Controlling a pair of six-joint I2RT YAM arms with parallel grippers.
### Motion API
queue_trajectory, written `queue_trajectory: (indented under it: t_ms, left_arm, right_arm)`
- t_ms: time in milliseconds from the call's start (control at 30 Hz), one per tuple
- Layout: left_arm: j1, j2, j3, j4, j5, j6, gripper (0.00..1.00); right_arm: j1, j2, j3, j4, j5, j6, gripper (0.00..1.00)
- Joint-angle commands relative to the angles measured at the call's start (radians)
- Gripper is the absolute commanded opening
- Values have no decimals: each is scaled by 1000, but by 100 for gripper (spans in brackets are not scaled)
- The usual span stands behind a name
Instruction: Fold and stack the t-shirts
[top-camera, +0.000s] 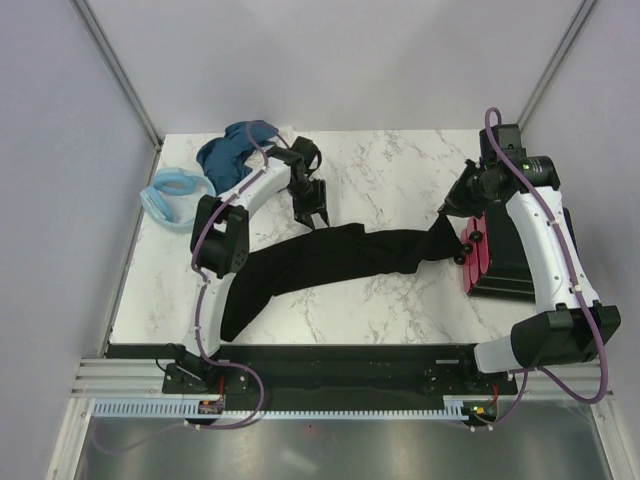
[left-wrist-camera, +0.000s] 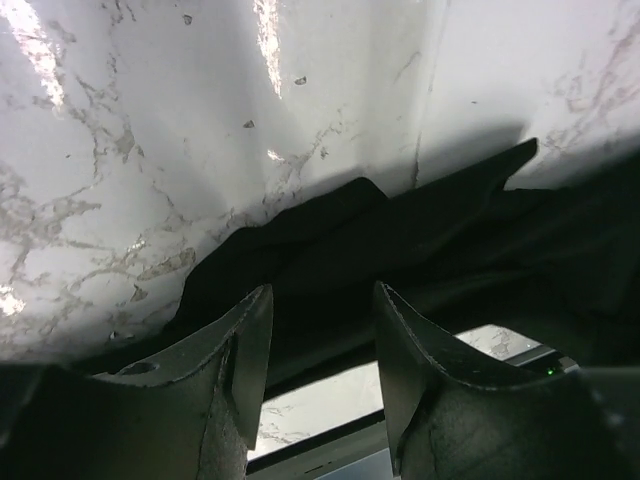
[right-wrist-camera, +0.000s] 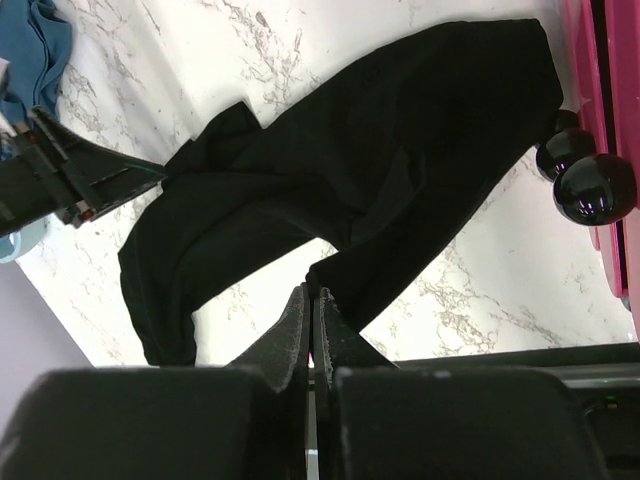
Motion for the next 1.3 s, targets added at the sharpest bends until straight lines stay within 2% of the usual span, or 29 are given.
queue_trajectory:
  t_ms: [0,67,133,167,200,233,267,400,633,667,767,867,1267]
  left_arm:
    - [-18,46,45,-3,63,43,52]
    - [-26,56,51,-1,63,39,52]
    - [-32,56,50,-3,62,37,41]
    - [-32,53,45,-4,60,37,34]
    - [-32,49,41,-4,51,37,13]
    - [-32,43,33,-4,43,36,3]
    - [-32,38,33,-12,32,34,2]
    - [-32,-11,33,-34,-50,43,2]
    - [4,-82,35,-49,-69,40,3]
    - [7,-85,35,-49,-69,43,16]
    - [16,-85,32,-47,-31,47,30]
    - [16,-71,28,-46,3,47,38]
    - [13,-57,7,-41,40,54,34]
  right_arm:
    - [-4,1,-4,29,-11,13,0]
    - [-4,-4,-12,29,-7,10,0]
    - [-3,-7,-15,29,-4,10,0]
    - [-4,-7,-20,27,-6,9,0]
    - [-3,-7,-21,29,-6,6,0]
    - [-3,-7,-23,29,-6,4,0]
    - [-4,-4,-27,30,-6,4,0]
    - [-3,-1,-38,41,-17,-3,0]
    - [-4,-8,-73,68,-24,-28,0]
    - [-4,-13,-77,70,-24,-30,0]
    - [-4,-24,-93,72,-24,-36,0]
    - [-4,-41,-112,73,-27,-36,0]
    - [-7,-61,-135,65,-23,-45,0]
